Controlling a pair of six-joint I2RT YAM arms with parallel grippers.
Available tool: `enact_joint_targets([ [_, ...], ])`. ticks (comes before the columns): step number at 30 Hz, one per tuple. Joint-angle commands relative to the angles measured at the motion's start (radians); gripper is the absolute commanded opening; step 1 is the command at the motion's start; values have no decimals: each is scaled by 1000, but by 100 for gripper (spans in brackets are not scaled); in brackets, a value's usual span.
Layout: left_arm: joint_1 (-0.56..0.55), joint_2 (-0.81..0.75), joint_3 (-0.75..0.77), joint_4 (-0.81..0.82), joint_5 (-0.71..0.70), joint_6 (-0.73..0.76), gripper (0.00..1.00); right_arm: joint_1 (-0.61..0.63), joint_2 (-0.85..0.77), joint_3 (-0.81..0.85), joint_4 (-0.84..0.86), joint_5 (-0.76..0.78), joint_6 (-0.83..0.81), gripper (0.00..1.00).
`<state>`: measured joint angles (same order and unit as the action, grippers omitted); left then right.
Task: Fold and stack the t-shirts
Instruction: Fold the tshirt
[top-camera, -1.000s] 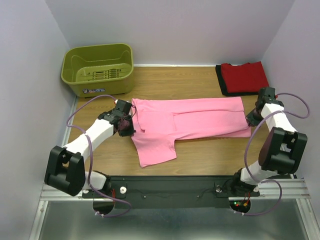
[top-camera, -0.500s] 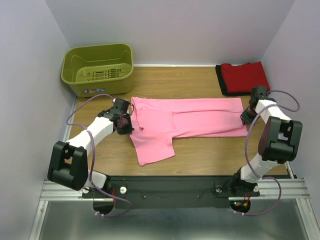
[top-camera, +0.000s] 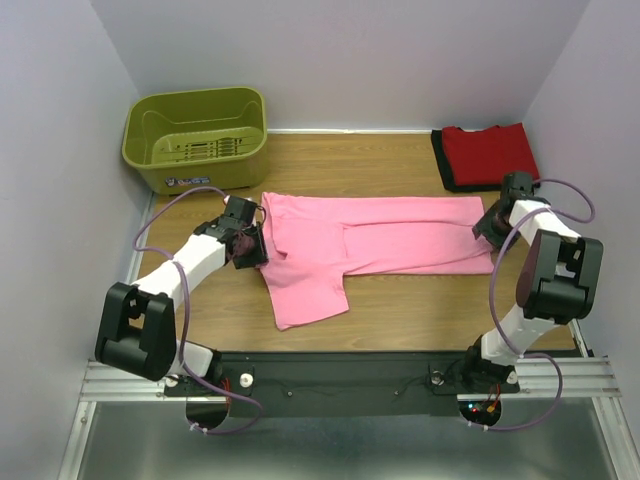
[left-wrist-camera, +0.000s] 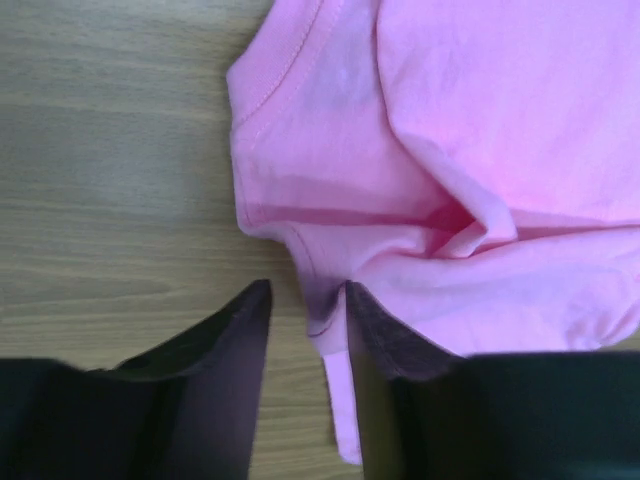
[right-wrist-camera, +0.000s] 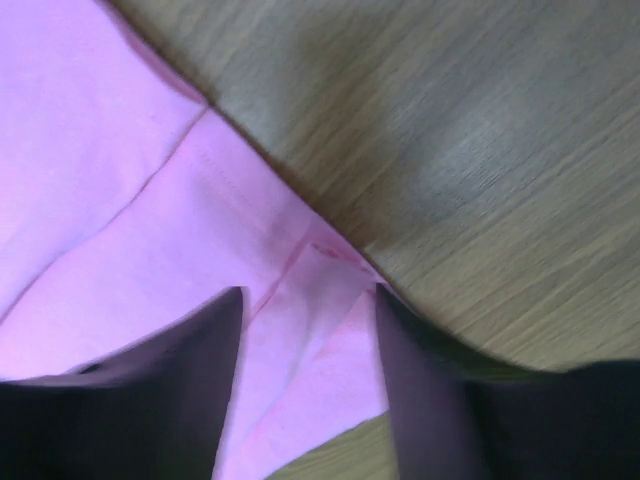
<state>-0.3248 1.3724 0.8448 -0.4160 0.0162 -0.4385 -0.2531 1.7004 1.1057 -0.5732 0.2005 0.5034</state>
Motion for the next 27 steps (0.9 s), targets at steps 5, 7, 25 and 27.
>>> enact_joint_targets([
  [5,7,-202,8,-84,-47,-14,76,84,-221,-27,44,-136,-68,86],
  [7,4,-231,-7,-118,-21,-20,76,123,-287,-41,44,-193,-75,88],
  [25,-272,-204,-185,-130,96,-177,70,857,-230,-161,111,-452,69,52],
  [27,-296,-162,-187,-122,91,-180,69,914,-187,-136,122,-452,72,52],
])
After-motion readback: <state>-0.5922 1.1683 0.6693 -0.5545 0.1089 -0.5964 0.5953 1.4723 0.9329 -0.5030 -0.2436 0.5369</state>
